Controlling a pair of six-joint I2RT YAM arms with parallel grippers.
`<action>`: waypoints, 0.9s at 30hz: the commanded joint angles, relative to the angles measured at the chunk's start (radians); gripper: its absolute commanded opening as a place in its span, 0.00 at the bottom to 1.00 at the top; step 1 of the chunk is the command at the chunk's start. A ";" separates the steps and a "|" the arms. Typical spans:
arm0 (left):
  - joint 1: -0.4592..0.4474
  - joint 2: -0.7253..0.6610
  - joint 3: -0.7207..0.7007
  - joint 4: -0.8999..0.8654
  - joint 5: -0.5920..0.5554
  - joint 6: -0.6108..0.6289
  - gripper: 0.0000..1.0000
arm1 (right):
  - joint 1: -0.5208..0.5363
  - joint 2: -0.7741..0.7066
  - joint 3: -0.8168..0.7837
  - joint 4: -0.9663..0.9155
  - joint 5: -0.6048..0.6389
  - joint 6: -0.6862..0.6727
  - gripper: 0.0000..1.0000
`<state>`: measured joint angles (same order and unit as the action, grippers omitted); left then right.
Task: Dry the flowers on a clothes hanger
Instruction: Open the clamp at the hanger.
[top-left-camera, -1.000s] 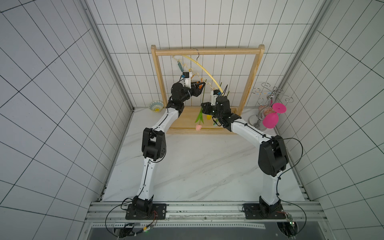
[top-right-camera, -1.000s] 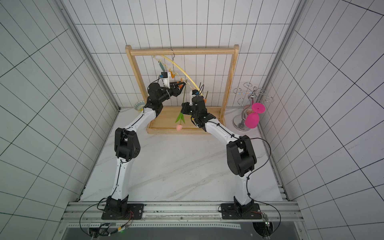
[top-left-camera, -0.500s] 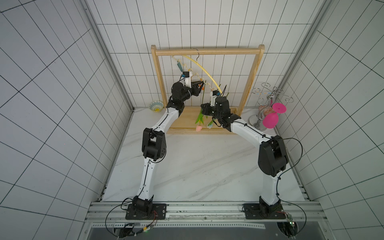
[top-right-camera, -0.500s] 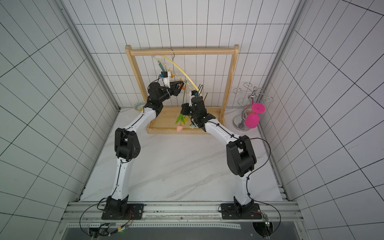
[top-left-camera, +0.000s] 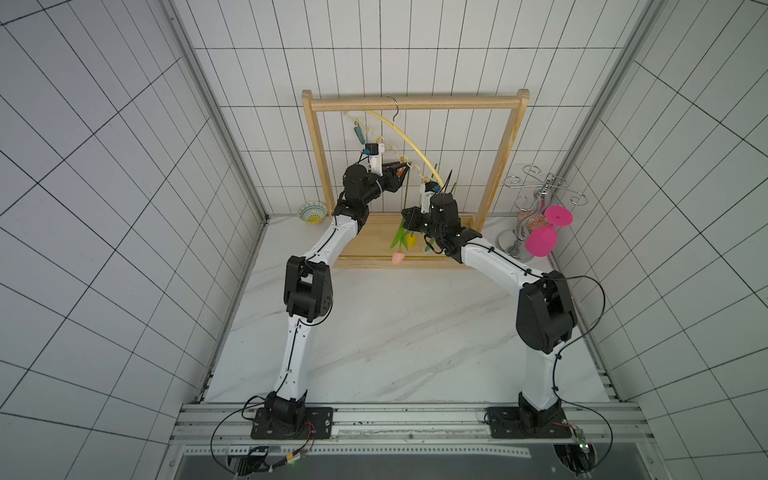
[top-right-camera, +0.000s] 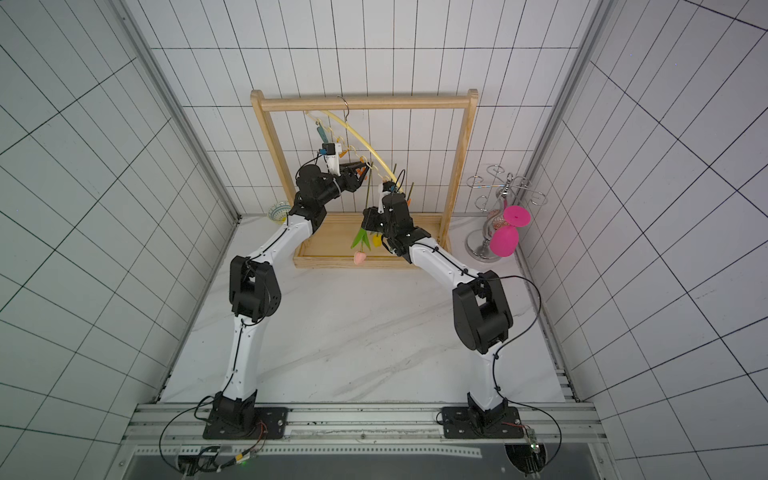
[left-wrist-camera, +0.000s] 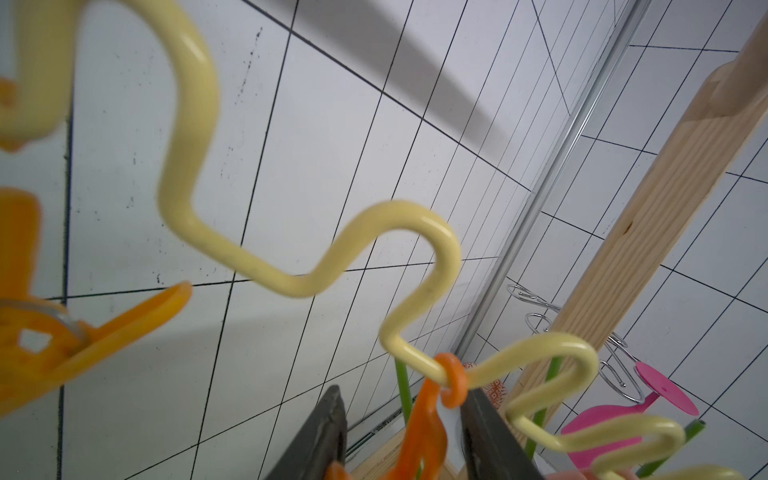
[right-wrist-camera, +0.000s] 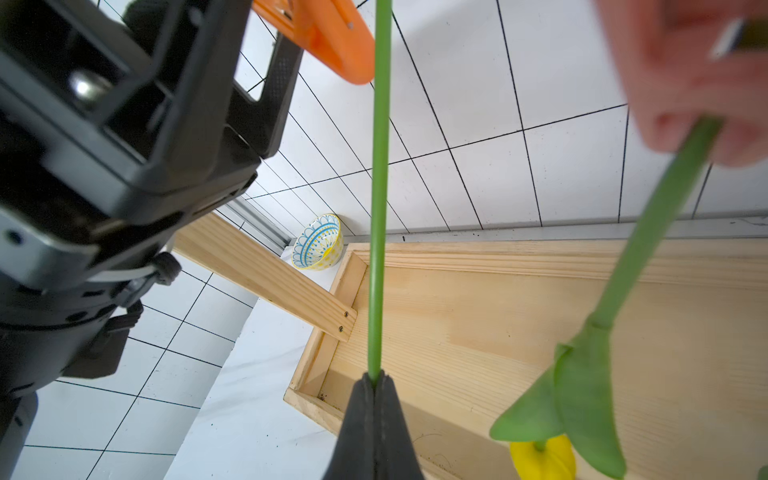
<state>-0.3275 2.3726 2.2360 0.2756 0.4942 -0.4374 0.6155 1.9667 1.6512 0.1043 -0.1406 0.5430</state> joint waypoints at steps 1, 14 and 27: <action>-0.004 -0.021 -0.013 -0.001 -0.009 -0.024 0.46 | 0.003 -0.055 0.022 -0.008 0.012 0.004 0.00; -0.004 -0.066 -0.066 0.010 -0.067 -0.071 0.43 | 0.003 -0.060 0.015 -0.011 0.006 0.000 0.00; -0.010 -0.110 -0.110 0.007 -0.073 0.007 0.43 | 0.003 -0.052 0.021 -0.017 -0.008 0.005 0.00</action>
<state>-0.3294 2.2990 2.1410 0.2760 0.4290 -0.4648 0.6155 1.9450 1.6512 0.0906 -0.1421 0.5434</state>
